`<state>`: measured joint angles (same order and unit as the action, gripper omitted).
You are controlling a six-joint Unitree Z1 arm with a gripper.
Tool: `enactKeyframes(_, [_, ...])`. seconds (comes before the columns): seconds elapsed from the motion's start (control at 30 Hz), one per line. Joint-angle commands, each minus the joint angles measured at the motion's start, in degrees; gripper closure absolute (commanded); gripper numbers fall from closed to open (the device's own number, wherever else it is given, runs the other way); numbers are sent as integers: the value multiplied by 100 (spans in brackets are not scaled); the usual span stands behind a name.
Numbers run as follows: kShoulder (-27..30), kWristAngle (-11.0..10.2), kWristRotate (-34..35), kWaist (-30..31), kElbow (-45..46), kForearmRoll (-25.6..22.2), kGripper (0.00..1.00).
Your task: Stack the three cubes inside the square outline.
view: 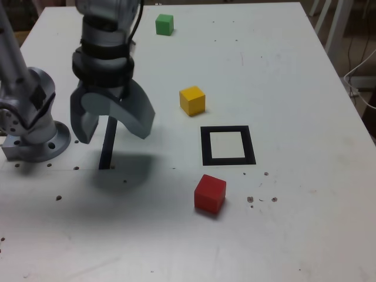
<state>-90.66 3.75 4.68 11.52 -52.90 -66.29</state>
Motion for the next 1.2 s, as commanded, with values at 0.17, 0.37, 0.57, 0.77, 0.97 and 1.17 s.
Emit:
enactKeyframes(0.17, [-470,55,129,662,-888,-291,0])
enactKeyframes(0.37, [-778,32,139,1104,-1597,-503,0])
enactKeyframes(0.57, [-1111,9,138,1465,-2188,-647,0])
enactKeyframes(0.77, [-1479,11,69,1736,-2651,-629,1])
enactKeyframes(0.97, [-1820,1,-116,1797,-2875,-457,1])
enactKeyframes(1.17, [-2084,-16,-272,1720,-2851,-226,1])
